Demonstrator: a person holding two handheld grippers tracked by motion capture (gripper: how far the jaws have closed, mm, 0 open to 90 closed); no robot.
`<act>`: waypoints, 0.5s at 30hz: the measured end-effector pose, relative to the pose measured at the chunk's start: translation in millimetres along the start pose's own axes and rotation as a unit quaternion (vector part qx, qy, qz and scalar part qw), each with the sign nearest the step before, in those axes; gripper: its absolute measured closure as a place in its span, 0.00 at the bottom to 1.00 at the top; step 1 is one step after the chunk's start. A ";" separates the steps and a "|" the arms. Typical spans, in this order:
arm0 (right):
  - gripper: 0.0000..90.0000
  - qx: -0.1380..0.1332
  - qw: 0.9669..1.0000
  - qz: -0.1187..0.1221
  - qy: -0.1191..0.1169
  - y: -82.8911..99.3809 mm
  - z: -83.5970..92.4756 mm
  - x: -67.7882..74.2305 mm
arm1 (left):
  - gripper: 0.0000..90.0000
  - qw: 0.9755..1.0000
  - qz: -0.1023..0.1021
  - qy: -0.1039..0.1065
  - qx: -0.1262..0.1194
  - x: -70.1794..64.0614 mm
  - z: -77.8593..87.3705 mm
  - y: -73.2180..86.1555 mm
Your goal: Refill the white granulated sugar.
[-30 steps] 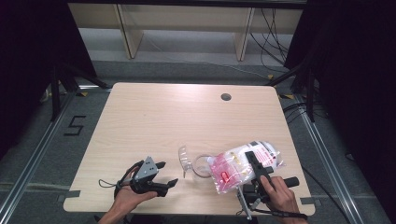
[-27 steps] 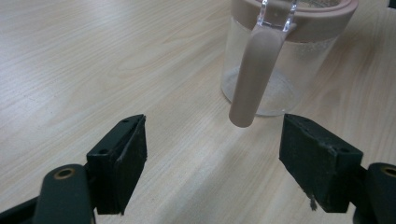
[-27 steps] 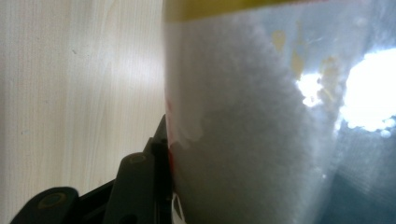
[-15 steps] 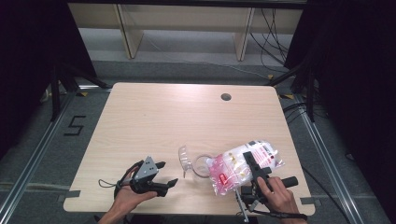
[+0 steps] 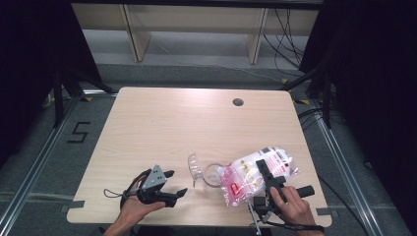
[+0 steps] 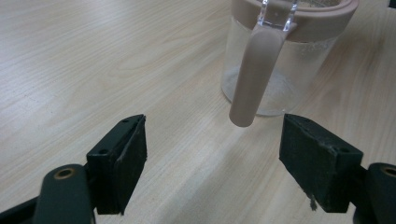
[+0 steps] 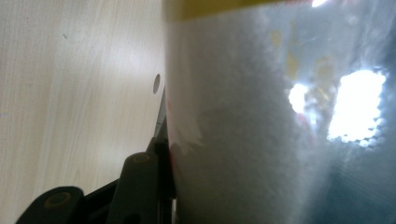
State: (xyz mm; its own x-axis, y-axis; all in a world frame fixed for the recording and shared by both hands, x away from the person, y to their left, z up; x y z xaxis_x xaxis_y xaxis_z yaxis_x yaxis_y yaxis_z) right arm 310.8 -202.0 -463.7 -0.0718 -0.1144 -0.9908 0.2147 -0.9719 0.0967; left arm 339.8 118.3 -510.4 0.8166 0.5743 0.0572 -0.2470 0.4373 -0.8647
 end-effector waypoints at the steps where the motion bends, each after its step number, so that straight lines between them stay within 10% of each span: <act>1: 0.65 0.000 1.000 0.004 0.001 -0.1 0.0 0.0 | 0.26 1.000 0.000 0.000 0.000 0.0 0.0 0.0; 15: 0.67 0.004 1.000 0.003 0.000 -1.1 0.6 0.7 | 0.26 1.000 -0.001 0.000 -0.001 0.2 0.0 0.0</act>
State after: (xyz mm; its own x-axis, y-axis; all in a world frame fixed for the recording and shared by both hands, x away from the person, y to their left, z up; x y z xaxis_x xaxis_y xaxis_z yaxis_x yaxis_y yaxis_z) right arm 309.9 -201.1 -464.4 -0.0694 -0.1208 -0.9902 0.2072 -0.9727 0.1042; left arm 340.0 118.4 -510.4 0.8169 0.5739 0.0581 -0.2455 0.4370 -0.8653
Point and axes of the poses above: each handheld gripper's, and its own axes: z roughly backward along the jaws, y roughly out of its underside, x roughly to its left, the point moved 3 cm from there along -z, roughly forward along the jaws, and after that the axes turned 7 degrees about -z, right-handed, at the moved point
